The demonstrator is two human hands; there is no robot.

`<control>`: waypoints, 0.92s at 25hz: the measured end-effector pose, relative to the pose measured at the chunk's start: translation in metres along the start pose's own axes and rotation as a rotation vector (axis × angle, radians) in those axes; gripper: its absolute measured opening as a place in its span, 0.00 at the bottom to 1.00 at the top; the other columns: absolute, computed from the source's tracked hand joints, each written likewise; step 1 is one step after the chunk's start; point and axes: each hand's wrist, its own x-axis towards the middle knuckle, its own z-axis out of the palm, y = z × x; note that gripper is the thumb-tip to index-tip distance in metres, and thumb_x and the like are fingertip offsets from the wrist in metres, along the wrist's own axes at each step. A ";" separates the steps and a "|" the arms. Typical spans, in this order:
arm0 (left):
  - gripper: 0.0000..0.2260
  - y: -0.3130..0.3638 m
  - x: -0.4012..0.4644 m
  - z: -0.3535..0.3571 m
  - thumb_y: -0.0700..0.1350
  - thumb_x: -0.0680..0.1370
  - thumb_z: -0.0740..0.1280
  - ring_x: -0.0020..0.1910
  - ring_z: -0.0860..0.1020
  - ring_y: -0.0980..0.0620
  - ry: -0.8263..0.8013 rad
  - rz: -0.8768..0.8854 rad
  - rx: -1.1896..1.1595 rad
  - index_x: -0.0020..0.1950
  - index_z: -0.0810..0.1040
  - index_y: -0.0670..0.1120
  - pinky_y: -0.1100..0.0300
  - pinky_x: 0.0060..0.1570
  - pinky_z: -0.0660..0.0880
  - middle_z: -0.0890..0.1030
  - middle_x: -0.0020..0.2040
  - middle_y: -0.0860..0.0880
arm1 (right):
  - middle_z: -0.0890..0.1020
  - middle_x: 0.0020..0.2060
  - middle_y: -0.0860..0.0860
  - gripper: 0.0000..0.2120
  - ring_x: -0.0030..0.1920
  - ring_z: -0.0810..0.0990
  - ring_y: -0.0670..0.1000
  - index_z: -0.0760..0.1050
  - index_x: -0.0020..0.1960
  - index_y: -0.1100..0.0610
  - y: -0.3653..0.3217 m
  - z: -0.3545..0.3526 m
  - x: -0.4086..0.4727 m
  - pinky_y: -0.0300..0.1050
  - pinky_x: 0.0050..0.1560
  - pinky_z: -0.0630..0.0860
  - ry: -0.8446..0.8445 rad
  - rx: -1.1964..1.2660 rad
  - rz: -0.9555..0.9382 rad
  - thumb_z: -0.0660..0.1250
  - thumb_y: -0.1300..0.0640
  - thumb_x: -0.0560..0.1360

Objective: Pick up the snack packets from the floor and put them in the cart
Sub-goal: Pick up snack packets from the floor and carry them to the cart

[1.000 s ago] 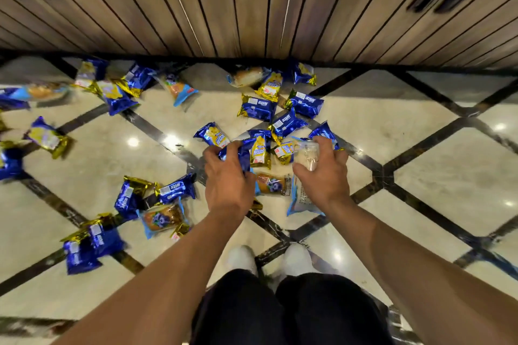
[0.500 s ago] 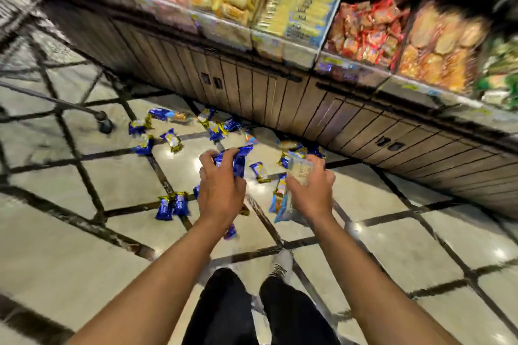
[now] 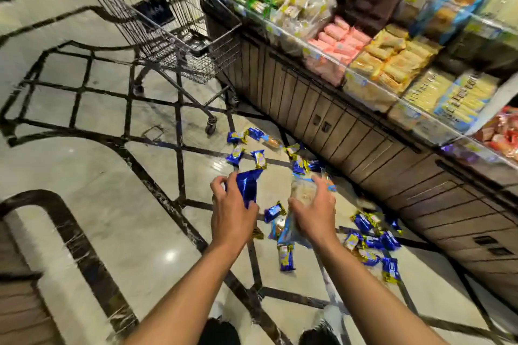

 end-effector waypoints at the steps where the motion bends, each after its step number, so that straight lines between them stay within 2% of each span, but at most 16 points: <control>1: 0.32 -0.017 0.010 -0.019 0.41 0.74 0.71 0.60 0.76 0.44 0.009 -0.041 -0.033 0.76 0.62 0.48 0.54 0.56 0.77 0.58 0.70 0.48 | 0.70 0.65 0.57 0.35 0.63 0.70 0.55 0.63 0.74 0.45 -0.018 0.024 -0.007 0.44 0.60 0.67 -0.016 0.003 -0.017 0.73 0.51 0.70; 4: 0.33 -0.057 0.039 -0.068 0.41 0.75 0.71 0.63 0.74 0.45 0.013 -0.138 -0.113 0.77 0.62 0.50 0.63 0.58 0.69 0.59 0.74 0.45 | 0.70 0.65 0.57 0.34 0.62 0.72 0.54 0.63 0.75 0.46 -0.074 0.081 -0.016 0.39 0.57 0.65 -0.062 0.021 -0.066 0.73 0.53 0.73; 5: 0.33 -0.065 0.049 -0.079 0.41 0.75 0.71 0.64 0.74 0.45 0.006 -0.162 -0.139 0.78 0.62 0.51 0.64 0.58 0.67 0.61 0.74 0.45 | 0.72 0.65 0.56 0.34 0.62 0.73 0.54 0.62 0.76 0.46 -0.090 0.093 -0.016 0.40 0.57 0.66 -0.078 0.015 -0.086 0.73 0.53 0.73; 9: 0.31 -0.097 0.113 -0.118 0.43 0.74 0.70 0.64 0.75 0.47 0.046 -0.195 -0.232 0.75 0.63 0.57 0.55 0.60 0.72 0.75 0.66 0.48 | 0.76 0.63 0.52 0.34 0.59 0.76 0.54 0.63 0.74 0.43 -0.154 0.151 0.007 0.51 0.60 0.74 -0.113 0.008 -0.200 0.72 0.50 0.71; 11: 0.30 -0.102 0.152 -0.133 0.44 0.74 0.69 0.62 0.76 0.48 0.076 -0.188 -0.216 0.73 0.62 0.58 0.54 0.58 0.74 0.77 0.65 0.51 | 0.76 0.63 0.51 0.35 0.58 0.76 0.53 0.61 0.73 0.42 -0.183 0.180 0.032 0.50 0.58 0.75 -0.136 0.015 -0.215 0.72 0.49 0.70; 14: 0.33 -0.102 0.212 -0.155 0.46 0.74 0.71 0.59 0.79 0.47 0.101 -0.224 -0.184 0.75 0.59 0.53 0.55 0.55 0.75 0.80 0.62 0.51 | 0.77 0.62 0.50 0.43 0.58 0.78 0.52 0.53 0.75 0.45 -0.223 0.221 0.074 0.49 0.60 0.75 -0.181 0.148 -0.170 0.73 0.46 0.67; 16: 0.33 -0.103 0.261 -0.169 0.47 0.73 0.72 0.56 0.80 0.45 0.139 -0.264 -0.159 0.74 0.59 0.51 0.50 0.53 0.78 0.82 0.59 0.50 | 0.79 0.59 0.51 0.46 0.56 0.79 0.51 0.51 0.76 0.50 -0.254 0.248 0.109 0.47 0.57 0.75 -0.227 0.196 -0.132 0.75 0.50 0.68; 19: 0.32 -0.101 0.327 -0.201 0.46 0.72 0.73 0.56 0.80 0.47 0.187 -0.319 -0.193 0.73 0.63 0.49 0.52 0.53 0.78 0.81 0.58 0.50 | 0.79 0.56 0.51 0.42 0.52 0.80 0.50 0.55 0.74 0.54 -0.304 0.278 0.148 0.49 0.56 0.77 -0.246 0.233 -0.097 0.76 0.54 0.68; 22: 0.27 -0.100 0.383 -0.229 0.44 0.72 0.73 0.52 0.80 0.51 0.202 -0.334 -0.253 0.68 0.67 0.49 0.57 0.50 0.76 0.80 0.56 0.52 | 0.78 0.48 0.46 0.34 0.45 0.77 0.40 0.60 0.67 0.54 -0.354 0.299 0.180 0.39 0.43 0.74 -0.270 0.240 -0.098 0.76 0.56 0.69; 23: 0.26 -0.103 0.404 -0.236 0.44 0.72 0.73 0.51 0.79 0.53 0.206 -0.324 -0.262 0.67 0.68 0.50 0.57 0.49 0.76 0.80 0.56 0.53 | 0.77 0.48 0.46 0.33 0.44 0.77 0.40 0.61 0.66 0.53 -0.371 0.310 0.193 0.39 0.42 0.73 -0.271 0.236 -0.108 0.76 0.57 0.69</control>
